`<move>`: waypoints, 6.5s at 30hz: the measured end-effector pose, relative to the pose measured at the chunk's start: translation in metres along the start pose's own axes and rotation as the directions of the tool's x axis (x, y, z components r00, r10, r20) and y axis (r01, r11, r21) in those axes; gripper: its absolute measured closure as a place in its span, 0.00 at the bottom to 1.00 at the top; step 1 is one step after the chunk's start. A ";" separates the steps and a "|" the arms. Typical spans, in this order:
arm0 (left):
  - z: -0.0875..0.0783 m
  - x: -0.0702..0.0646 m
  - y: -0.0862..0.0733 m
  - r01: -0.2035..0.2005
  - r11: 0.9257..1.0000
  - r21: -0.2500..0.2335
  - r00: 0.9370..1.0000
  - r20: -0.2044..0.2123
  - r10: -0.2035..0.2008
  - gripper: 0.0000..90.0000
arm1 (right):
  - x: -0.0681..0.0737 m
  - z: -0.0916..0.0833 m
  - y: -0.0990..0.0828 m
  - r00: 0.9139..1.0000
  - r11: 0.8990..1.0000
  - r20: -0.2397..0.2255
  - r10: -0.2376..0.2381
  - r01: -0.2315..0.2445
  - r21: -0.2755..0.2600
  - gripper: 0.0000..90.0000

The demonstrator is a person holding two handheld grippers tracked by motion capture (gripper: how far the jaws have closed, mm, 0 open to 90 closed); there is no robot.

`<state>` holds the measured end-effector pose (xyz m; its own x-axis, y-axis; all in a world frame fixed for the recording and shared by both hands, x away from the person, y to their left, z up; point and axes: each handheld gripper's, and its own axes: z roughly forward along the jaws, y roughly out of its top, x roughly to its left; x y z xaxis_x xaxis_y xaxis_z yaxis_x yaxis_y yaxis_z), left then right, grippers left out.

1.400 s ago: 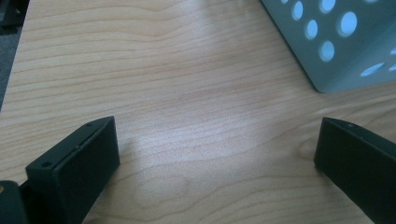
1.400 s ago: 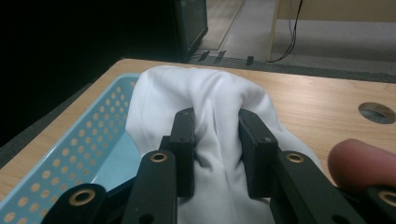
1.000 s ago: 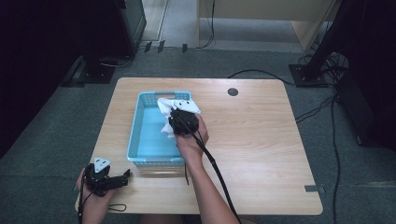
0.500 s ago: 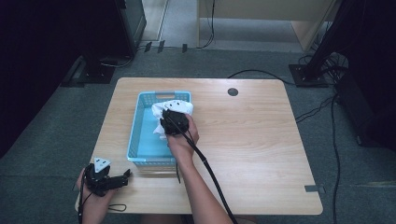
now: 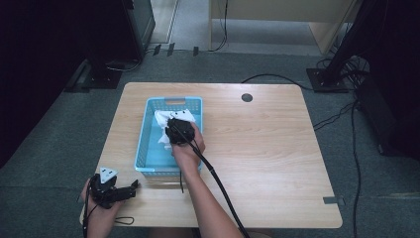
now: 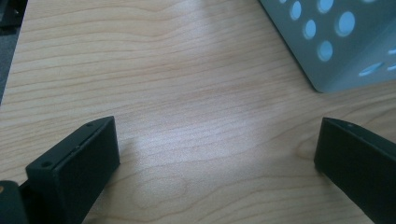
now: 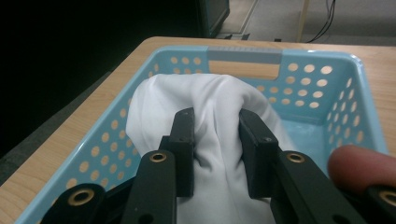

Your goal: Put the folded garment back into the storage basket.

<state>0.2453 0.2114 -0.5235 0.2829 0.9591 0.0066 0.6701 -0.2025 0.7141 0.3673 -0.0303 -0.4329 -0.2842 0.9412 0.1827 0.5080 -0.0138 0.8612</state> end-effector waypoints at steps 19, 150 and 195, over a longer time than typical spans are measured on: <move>0.000 0.000 0.000 0.002 1.000 -0.001 1.000 0.001 -0.002 0.00 | 0.008 0.028 -0.017 0.997 0.990 -0.023 -0.076 0.078 0.119 0.74; 0.000 0.000 0.000 0.000 1.000 -0.001 1.000 0.001 0.000 0.00 | -0.139 -0.063 -0.068 0.992 0.998 0.118 0.036 -0.041 0.048 0.00; 0.000 0.000 0.000 -0.003 1.000 0.001 1.000 0.000 0.003 0.00 | -0.170 -0.070 -0.111 0.967 0.977 0.220 0.132 -0.164 0.136 0.00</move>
<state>0.2452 0.2114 -0.5236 0.2851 0.9585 0.0082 0.6703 -0.2055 0.7131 0.3022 -0.2121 -0.5261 -0.0288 0.9822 0.1859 0.6533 -0.1223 0.7472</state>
